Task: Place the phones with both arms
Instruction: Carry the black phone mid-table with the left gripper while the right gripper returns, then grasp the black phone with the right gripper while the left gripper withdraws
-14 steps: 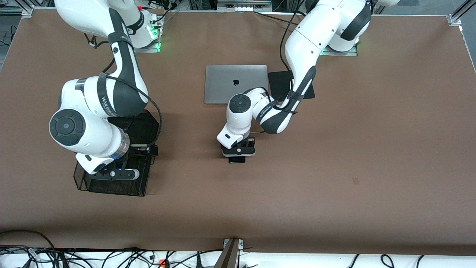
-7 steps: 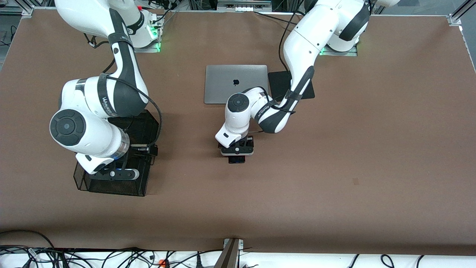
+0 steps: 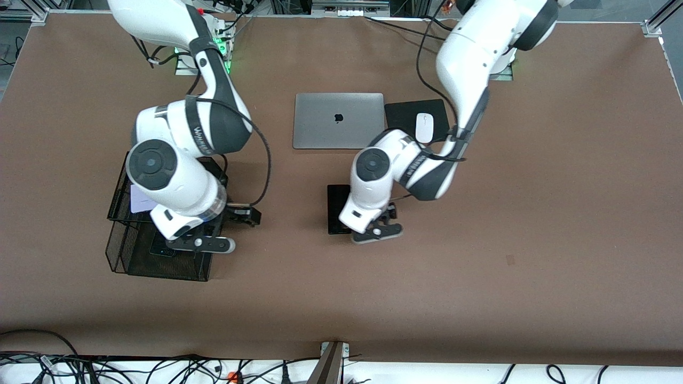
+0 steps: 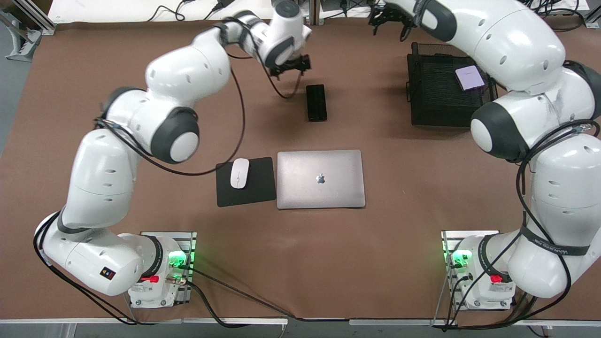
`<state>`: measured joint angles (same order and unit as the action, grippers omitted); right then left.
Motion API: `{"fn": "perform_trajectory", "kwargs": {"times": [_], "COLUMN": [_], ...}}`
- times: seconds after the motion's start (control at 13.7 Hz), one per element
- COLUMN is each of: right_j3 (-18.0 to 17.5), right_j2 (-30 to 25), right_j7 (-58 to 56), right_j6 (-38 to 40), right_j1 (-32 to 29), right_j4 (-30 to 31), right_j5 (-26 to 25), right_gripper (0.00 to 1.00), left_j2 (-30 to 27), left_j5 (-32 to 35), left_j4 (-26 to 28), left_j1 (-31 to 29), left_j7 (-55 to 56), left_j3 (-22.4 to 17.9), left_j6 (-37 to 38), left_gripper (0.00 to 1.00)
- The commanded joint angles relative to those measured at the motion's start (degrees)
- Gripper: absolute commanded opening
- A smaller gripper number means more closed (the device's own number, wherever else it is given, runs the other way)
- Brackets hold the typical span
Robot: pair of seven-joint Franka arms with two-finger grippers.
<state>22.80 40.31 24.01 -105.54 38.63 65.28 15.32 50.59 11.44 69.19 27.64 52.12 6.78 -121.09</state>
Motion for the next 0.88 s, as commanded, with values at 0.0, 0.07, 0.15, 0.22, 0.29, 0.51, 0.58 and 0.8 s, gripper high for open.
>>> {"fn": "perform_trajectory", "kwargs": {"times": [0.0,0.07,0.15,0.22,0.29,0.51,0.58,0.8], "right_j3": [0.1,0.0,0.1,0.1,0.1,0.1,0.0,-0.1], "right_j2": [2.5,4.4,6.3,8.7,10.7,15.5,16.5,18.7], "right_j7": [10.6,13.8,16.0,17.2,17.5,15.6,13.3,9.4], "right_j6": [-7.2,-11.1,-14.8,-17.9,-20.7,-25.5,-26.1,-26.6], "right_j1": [5.6,7.8,9.8,12.1,13.6,15.5,15.9,16.6], "right_j4": [0.6,0.6,0.6,0.5,0.5,0.5,0.5,0.6], "right_j5": [0.6,0.5,0.5,0.2,0.2,0.0,0.0,0.1], "right_gripper": [1.00,1.00,1.00,0.99,0.99,1.00,1.00,1.00], "left_j2": [-10.0,-12.7,-15.7,-18.4,-20.8,-26.9,-29.0,-35.8], "left_j5": [-1.7,-1.7,-1.7,-1.8,-1.9,-2.4,-3.7,-9.0], "left_j4": [11.6,13.9,16.0,17.3,18.1,18.3,18.3,18.3], "left_j1": [-7.5,-9.9,-12.8,-15.7,-18.4,-24.9,-26.8,-33.5], "left_j7": [-9.3,-13.1,-17.5,-22.6,-27.6,-38.0,-41.3,-50.2], "left_j3": [1.0,1.0,1.0,1.0,1.0,1.0,1.0,1.0], "left_j6": [4.6,7.1,9.3,11.7,14.3,20.4,21.7,24.7], "left_gripper": [1.00,1.00,1.00,1.00,1.00,1.00,1.00,1.00]}}
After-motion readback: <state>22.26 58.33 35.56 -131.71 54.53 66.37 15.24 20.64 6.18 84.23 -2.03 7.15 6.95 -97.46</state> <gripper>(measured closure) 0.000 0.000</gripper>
